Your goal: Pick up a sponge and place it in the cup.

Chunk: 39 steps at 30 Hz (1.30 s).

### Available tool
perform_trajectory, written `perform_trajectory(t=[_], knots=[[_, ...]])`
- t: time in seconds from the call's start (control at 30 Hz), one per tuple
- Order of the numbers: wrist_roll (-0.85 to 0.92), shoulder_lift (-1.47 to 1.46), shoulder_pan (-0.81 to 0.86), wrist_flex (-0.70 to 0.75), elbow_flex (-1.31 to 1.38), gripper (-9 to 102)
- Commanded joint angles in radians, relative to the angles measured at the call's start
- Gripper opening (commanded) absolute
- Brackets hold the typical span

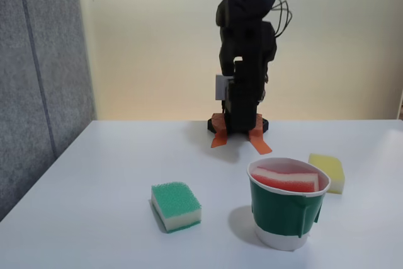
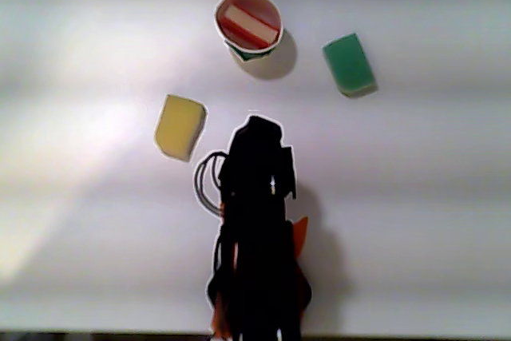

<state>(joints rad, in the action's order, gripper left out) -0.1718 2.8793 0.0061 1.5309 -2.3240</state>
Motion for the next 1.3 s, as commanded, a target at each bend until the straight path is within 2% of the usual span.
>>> perform_trajectory(t=[0.0, 0.33, 0.57, 0.9, 1.1, 1.27], knots=[[-0.017, 0.106, -0.021, -0.011, -0.078, 0], [-0.015, 0.328, -0.041, -0.120, -0.331, 0], [0.003, 0.482, -0.043, -0.249, -0.563, 0], [0.035, 0.482, -0.026, -0.405, -0.807, 0], [0.055, 0.483, -0.023, -0.430, -0.910, 0], [0.043, 0.483, -0.020, -0.296, -0.910, 0]])
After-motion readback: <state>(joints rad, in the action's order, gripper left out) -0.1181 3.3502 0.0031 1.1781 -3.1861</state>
